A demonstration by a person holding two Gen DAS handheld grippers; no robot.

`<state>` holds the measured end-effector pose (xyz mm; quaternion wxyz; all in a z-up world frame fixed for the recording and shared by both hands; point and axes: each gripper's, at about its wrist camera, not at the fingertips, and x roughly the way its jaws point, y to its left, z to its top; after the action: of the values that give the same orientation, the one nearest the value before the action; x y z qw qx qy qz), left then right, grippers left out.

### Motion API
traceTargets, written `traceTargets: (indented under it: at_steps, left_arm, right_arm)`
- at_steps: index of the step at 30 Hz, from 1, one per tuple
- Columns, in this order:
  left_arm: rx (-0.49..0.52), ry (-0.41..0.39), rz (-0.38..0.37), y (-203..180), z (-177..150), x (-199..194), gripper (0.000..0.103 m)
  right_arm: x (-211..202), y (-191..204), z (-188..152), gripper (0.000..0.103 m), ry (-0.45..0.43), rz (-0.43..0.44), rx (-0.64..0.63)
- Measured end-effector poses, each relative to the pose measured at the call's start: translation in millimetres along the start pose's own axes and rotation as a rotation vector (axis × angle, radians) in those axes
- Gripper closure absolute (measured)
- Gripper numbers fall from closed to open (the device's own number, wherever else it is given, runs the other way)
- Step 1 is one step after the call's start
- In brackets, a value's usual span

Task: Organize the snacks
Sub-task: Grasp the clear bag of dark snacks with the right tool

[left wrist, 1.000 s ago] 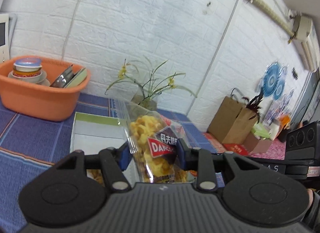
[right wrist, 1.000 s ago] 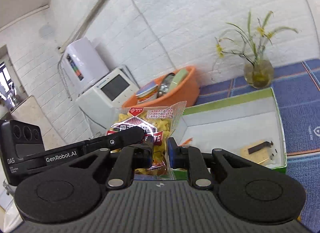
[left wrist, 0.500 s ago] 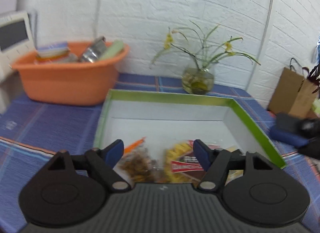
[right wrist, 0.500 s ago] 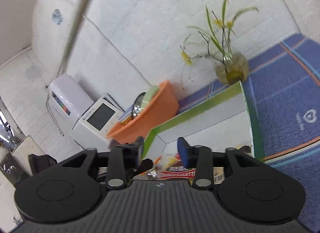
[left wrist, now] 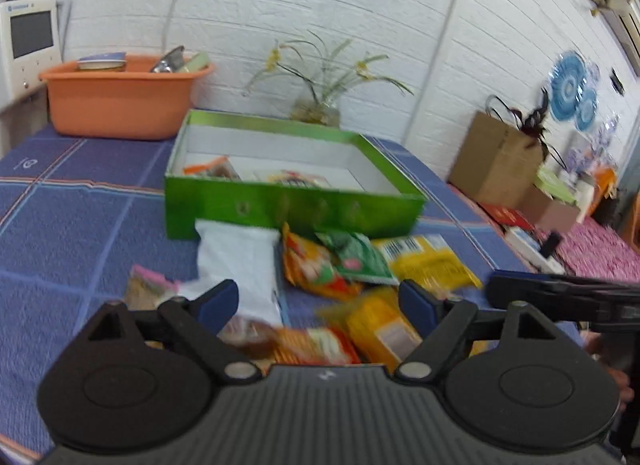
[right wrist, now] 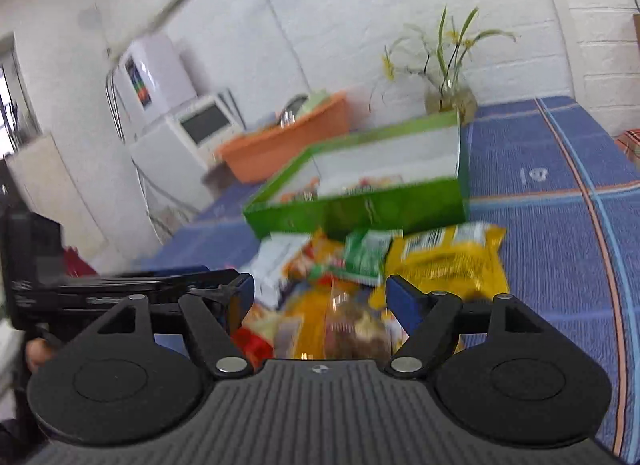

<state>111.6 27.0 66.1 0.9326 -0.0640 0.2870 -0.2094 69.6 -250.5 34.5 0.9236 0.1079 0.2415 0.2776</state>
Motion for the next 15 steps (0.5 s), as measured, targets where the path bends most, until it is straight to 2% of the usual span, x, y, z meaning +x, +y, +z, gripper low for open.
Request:
traceTargets:
  at_steps: [4,6,8,12,15]
  left_arm:
    - [0.069,-0.005,-0.047,-19.0,-18.7,-11.5,0.021]
    - [0.114,0.001,-0.065,-26.0,-23.9,-14.8,0.021]
    - [0.129,-0.004,-0.044,-25.6,-27.9,-18.9,0.021]
    - [0.09,-0.01,0.031,-6.3,-28.8,-23.0,0.02]
    - [0.1,-0.041,0.09,9.1,-20.9,-21.5,0.02]
  right_arm:
    - [22.5,4.7,-14.7,0.0,0.081,-0.031,-0.036]
    - [25.2,3.5,-18.4,0.011,0.078,-0.072,-0.061]
    - [22.4,-2.5,-18.6,0.025,0.071,-0.091,-0.035]
    - [20.1,-21.5,-20.1,0.027,0.087,-0.1,0.077]
    - [20.7,-22.7,-21.7,0.027,0.088,-0.106,0.084]
